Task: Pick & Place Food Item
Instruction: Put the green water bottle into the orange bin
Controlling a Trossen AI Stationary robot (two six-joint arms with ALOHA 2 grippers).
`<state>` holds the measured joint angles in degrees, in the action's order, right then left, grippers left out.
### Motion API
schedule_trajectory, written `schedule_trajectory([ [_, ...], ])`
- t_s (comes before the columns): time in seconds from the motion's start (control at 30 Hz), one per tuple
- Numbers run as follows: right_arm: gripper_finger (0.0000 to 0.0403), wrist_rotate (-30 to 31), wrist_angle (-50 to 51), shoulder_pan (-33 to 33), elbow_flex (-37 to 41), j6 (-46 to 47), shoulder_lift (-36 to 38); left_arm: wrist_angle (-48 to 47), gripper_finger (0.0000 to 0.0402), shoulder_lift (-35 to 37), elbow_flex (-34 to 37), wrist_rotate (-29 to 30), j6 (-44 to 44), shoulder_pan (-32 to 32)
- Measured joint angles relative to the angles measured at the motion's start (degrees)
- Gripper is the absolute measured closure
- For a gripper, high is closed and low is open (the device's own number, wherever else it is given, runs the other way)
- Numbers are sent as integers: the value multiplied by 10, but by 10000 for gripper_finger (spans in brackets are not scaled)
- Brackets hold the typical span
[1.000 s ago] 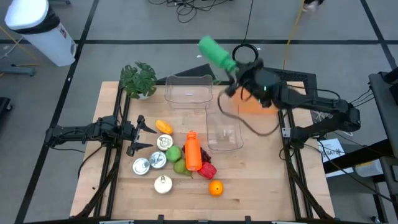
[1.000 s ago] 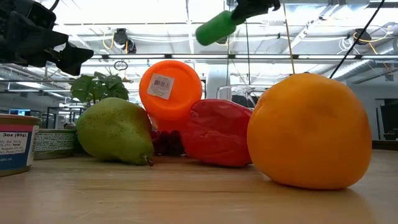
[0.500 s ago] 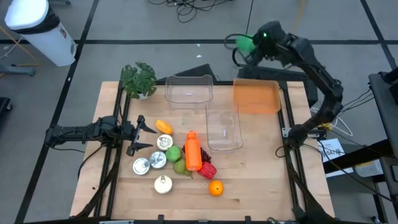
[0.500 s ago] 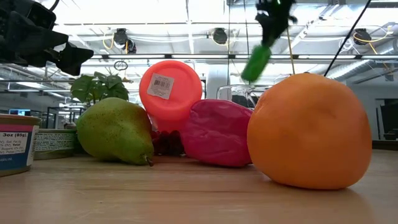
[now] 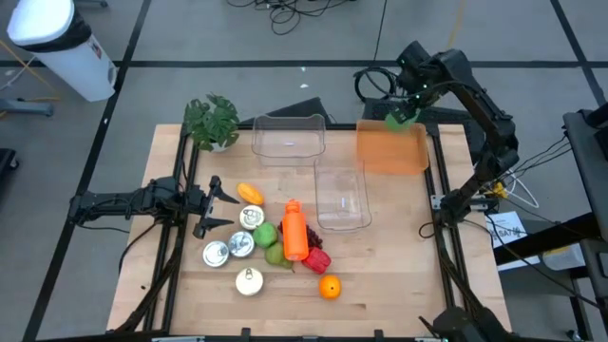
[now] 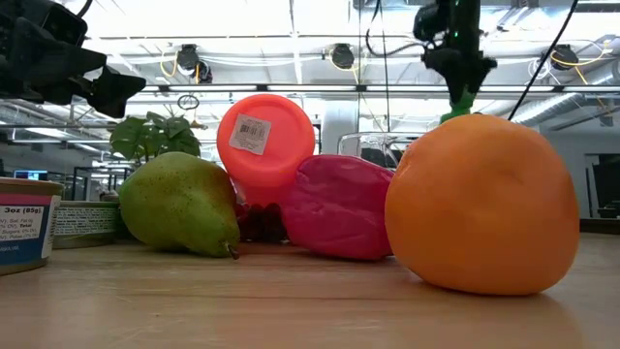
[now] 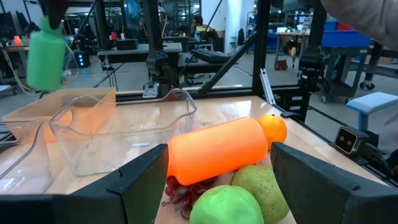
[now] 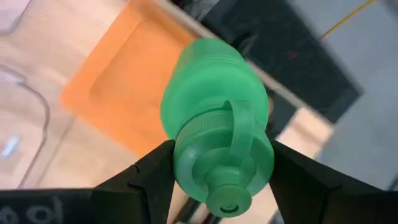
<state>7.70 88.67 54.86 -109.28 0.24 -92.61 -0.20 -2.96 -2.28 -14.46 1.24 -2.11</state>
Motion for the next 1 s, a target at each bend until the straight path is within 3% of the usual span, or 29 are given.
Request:
schedule_trajectory([
  [0.53, 190, -34, -127, -45, 155, 4, -1, 0, 110, 0, 0, 0, 0, 0],
  [0.83, 190, -31, -143, -47, 185, 2, -1, 0, 110, 0, 0, 0, 0, 0],
  [1.0, 167, -31, -170, -47, 187, 0, -1, 0, 110, 0, 0, 0, 0, 0],
])
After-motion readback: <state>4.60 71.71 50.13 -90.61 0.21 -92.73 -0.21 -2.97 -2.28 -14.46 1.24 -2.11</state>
